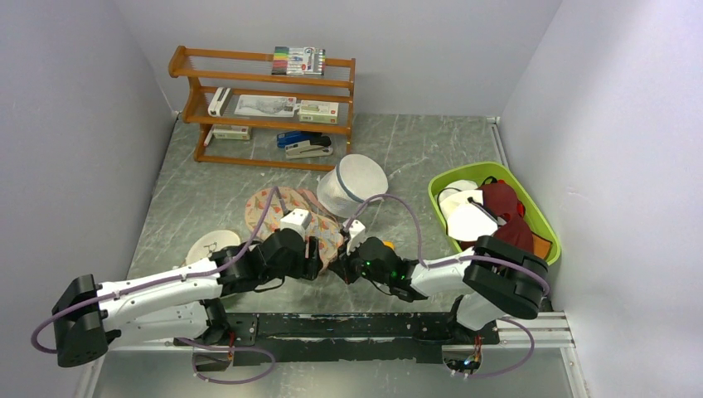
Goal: Unzip the laundry bag and remove the bra
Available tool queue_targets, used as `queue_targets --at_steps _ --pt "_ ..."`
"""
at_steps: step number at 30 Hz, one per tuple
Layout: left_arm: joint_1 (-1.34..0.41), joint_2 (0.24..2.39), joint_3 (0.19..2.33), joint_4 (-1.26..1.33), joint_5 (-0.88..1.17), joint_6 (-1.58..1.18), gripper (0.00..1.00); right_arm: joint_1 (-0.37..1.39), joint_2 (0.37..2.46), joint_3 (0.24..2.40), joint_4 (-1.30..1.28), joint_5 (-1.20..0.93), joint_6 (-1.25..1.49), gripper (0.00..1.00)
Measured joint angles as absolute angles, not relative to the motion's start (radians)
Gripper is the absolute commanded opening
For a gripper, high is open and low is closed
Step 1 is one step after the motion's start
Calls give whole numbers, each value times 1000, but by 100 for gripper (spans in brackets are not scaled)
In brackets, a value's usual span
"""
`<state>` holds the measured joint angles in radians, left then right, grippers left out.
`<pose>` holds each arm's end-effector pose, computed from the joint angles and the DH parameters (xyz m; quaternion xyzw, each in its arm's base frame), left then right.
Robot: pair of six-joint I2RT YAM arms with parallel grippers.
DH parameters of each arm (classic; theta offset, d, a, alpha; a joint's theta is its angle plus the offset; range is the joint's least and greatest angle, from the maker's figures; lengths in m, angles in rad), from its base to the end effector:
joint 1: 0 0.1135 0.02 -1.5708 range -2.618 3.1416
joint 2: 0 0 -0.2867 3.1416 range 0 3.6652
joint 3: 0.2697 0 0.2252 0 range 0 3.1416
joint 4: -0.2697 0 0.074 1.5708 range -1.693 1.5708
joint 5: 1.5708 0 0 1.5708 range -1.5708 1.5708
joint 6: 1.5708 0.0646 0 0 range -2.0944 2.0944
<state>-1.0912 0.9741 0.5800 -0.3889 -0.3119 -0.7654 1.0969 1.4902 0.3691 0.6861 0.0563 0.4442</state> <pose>0.0999 -0.1491 0.2271 0.0891 0.9098 -0.2176 0.3420 0.1269 0.2394 0.1715 -0.2558 0.8031 0.3575 0.4023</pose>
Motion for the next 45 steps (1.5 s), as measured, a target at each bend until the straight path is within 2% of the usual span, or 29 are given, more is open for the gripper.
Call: queue_targets --at_steps 7,10,14,20,28,36,42,45 --pt "-1091 1036 580 -201 -270 -586 67 1082 1499 369 692 -20 445 0" --pt "-1091 1107 580 -160 -257 -565 59 1081 1499 369 690 -36 447 0" --pt "-1091 1164 580 -157 -265 -566 55 1078 1498 369 686 -43 453 0" --pt "-1091 1166 562 -150 -277 -584 59 1076 1498 369 686 -50 458 0" --pt "-1091 1137 497 -141 -275 -625 53 1076 1498 378 678 -59 461 0" --pt "-1091 1146 496 -136 -279 -647 34 1076 1501 397 651 -42 471 0" --pt "-1091 1166 494 -132 -287 -672 13 1051 1508 410 603 -8 505 0" --pt "-1091 1169 485 -126 -289 -690 7 1031 1512 410 596 -7 517 0"
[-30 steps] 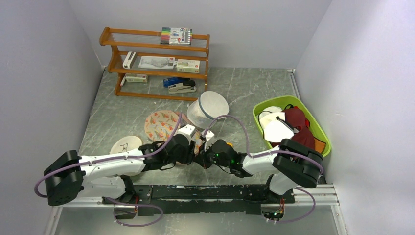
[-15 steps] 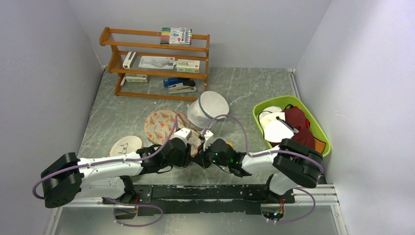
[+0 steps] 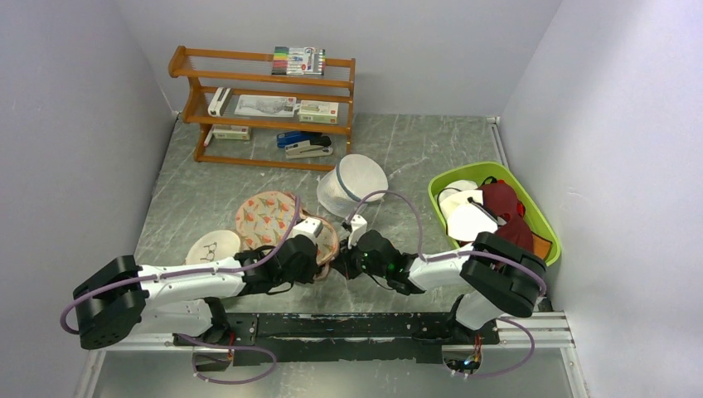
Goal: Unzip the laundry bag and remove the bra
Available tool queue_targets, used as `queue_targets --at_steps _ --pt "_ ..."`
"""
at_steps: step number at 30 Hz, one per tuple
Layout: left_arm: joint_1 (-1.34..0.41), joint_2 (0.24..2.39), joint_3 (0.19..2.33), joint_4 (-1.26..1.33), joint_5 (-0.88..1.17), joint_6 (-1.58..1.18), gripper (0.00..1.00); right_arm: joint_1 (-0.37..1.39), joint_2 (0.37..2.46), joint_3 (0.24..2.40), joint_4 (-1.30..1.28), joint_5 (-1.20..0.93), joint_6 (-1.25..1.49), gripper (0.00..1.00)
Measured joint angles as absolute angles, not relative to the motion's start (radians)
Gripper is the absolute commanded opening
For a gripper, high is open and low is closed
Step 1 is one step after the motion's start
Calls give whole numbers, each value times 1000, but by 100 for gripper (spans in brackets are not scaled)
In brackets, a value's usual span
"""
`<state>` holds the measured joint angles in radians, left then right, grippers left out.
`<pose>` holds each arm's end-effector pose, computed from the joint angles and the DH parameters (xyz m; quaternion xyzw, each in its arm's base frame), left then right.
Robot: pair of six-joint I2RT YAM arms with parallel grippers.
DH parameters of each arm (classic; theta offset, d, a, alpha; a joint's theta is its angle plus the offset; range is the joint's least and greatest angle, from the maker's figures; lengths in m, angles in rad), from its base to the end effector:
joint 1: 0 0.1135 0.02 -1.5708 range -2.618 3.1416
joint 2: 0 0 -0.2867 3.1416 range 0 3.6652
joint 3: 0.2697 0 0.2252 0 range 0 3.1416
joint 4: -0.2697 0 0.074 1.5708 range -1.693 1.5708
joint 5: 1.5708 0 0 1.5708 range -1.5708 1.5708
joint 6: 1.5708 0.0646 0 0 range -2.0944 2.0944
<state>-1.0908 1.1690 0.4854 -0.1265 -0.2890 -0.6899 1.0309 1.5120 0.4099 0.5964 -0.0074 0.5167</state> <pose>0.1123 -0.1758 0.1883 0.1306 0.9111 -0.2014 0.3351 0.1415 0.2370 0.1660 -0.2209 0.8327 0.3571 0.3609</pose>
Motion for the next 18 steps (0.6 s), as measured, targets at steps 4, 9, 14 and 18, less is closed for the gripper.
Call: queue_targets --at_steps 4,9,14,18 --pt "-1091 1169 477 -128 -289 -708 7 1013 1512 410 584 -1 520 0" --pt "-1090 1161 459 -122 -287 -723 7 935 1512 410 575 -17 518 0" --pt "-1090 1164 456 -96 -283 -733 7 857 1515 427 554 -60 503 0" --pt "-1090 1198 462 -93 -287 -747 7 844 1515 434 548 -90 488 0"
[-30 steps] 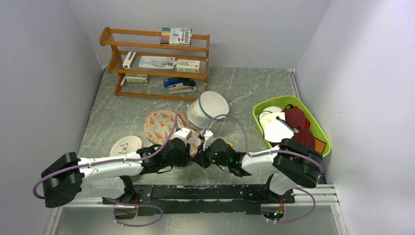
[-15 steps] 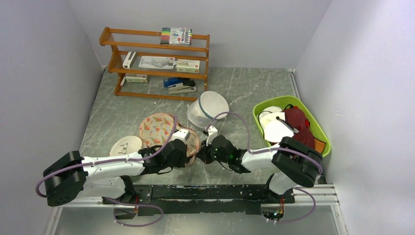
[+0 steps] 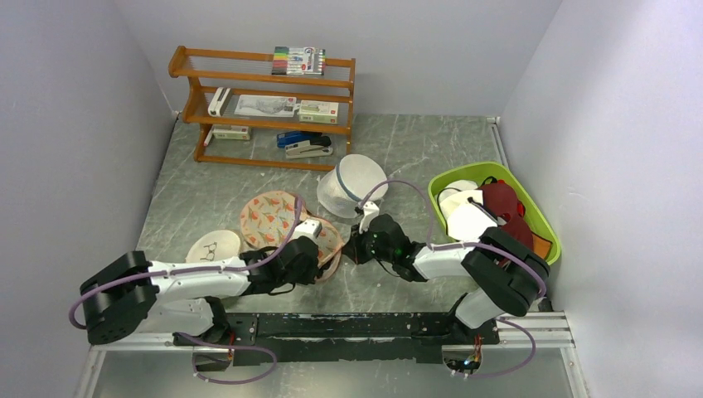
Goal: Unzip the laundry bag and remove the bra
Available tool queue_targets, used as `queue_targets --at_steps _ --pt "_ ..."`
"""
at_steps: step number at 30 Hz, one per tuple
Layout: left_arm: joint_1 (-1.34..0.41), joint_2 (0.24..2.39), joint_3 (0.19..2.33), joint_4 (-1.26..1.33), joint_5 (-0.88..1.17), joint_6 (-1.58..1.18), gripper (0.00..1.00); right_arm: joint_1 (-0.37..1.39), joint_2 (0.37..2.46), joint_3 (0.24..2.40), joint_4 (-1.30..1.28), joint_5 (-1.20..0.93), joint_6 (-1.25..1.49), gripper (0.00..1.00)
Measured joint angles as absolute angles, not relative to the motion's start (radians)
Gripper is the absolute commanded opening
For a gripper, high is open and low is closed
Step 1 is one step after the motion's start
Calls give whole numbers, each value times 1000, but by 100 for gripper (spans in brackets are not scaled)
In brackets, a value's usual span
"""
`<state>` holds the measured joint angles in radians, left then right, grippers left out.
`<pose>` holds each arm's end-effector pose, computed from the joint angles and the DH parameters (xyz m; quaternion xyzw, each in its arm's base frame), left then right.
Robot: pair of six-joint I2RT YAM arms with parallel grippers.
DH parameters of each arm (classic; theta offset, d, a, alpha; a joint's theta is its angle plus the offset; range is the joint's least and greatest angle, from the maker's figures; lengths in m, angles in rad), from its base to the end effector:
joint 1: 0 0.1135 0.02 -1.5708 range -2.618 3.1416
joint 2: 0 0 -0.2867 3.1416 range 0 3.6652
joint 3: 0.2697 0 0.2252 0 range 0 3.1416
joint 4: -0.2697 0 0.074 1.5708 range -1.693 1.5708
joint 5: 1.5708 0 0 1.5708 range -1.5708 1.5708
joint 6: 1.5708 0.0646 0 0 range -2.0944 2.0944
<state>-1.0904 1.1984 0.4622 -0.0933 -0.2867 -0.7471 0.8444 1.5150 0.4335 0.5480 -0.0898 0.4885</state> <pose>0.1126 -0.1766 0.1790 0.1066 0.9178 -0.2042 0.3234 0.1804 0.2118 0.1660 -0.1755 0.8500 0.3368 0.3651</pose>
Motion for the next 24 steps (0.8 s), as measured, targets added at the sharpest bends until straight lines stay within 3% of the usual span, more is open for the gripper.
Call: queue_targets --at_steps 5,11,14,19,24 --pt "-1090 1300 532 -169 -332 -794 8 871 1489 380 563 -102 495 0" --pt "-1090 1343 617 -329 -425 -831 19 1002 1467 312 604 -78 534 0" --pt "-1090 1327 630 -397 -438 -842 33 1060 1467 306 641 -76 554 0" --pt "-1089 1215 619 -453 -397 -858 66 1084 1485 306 724 -79 586 0" --pt "-1089 1084 579 -438 -276 -852 73 1083 1517 319 758 -85 593 0"
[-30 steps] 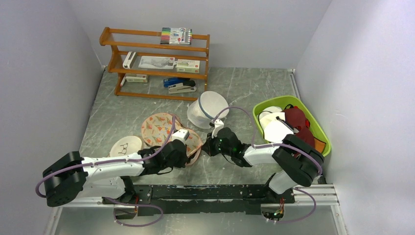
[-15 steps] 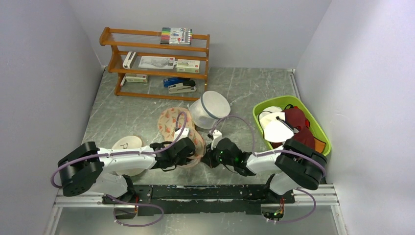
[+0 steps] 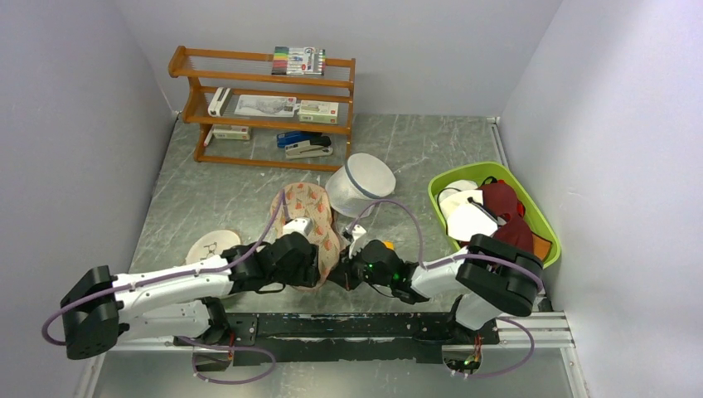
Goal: Unzip the laundry bag and remove the bra
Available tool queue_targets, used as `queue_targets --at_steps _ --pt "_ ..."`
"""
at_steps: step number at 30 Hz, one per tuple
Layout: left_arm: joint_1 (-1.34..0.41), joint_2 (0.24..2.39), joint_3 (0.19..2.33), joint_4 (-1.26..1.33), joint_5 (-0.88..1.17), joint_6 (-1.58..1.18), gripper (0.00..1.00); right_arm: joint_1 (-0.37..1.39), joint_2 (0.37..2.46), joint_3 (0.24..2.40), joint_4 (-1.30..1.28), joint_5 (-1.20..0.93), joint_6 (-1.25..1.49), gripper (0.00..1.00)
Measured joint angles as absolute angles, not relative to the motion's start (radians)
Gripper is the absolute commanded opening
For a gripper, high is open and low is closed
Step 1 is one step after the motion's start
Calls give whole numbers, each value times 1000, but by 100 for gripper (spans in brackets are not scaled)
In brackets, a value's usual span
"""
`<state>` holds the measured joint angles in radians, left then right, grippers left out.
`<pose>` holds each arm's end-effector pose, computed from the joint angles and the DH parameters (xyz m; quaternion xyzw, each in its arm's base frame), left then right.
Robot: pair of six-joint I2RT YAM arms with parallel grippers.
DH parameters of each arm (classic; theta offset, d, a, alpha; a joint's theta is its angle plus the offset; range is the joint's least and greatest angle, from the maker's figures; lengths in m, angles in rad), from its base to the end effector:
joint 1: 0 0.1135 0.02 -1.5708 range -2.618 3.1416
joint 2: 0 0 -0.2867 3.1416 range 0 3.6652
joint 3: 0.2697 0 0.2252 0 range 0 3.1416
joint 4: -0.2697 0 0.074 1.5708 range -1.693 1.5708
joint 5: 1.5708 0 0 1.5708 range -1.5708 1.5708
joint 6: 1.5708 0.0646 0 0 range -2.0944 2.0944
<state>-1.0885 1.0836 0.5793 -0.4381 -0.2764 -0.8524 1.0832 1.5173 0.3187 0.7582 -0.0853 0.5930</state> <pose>0.1014 -0.1556 0.2044 0.0687 0.9404 -0.1786 0.2810 0.1191 0.2364 0.1604 -0.2269 0.8130 0.4219 0.3312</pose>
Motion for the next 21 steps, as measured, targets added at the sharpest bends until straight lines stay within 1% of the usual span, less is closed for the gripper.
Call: queue_targets --at_steps 2,5,7,9,11,14,18,21 --pt "-1089 1055 572 -433 -233 -843 74 1083 1531 328 765 -91 595 0" --pt "-1090 1050 574 -423 -209 -822 70 1083 1537 331 780 -98 603 0" --pt "-1090 1083 591 -427 -206 -804 66 1083 1539 331 788 -102 608 0" --pt "-1090 1143 624 -435 -207 -787 65 1083 1539 331 792 -103 612 0" --pt "-1093 1190 654 -448 -217 -777 67 1083 1539 331 796 -102 615 0" --pt "-1102 1217 678 -464 -225 -768 72 1083 1539 331 795 -102 617 0" --pt "-1106 1175 678 -504 -224 -770 77 1083 1533 331 788 -100 616 0" --pt "-1106 1116 678 -537 -223 -774 76 1083 1528 331 785 -98 614 0"
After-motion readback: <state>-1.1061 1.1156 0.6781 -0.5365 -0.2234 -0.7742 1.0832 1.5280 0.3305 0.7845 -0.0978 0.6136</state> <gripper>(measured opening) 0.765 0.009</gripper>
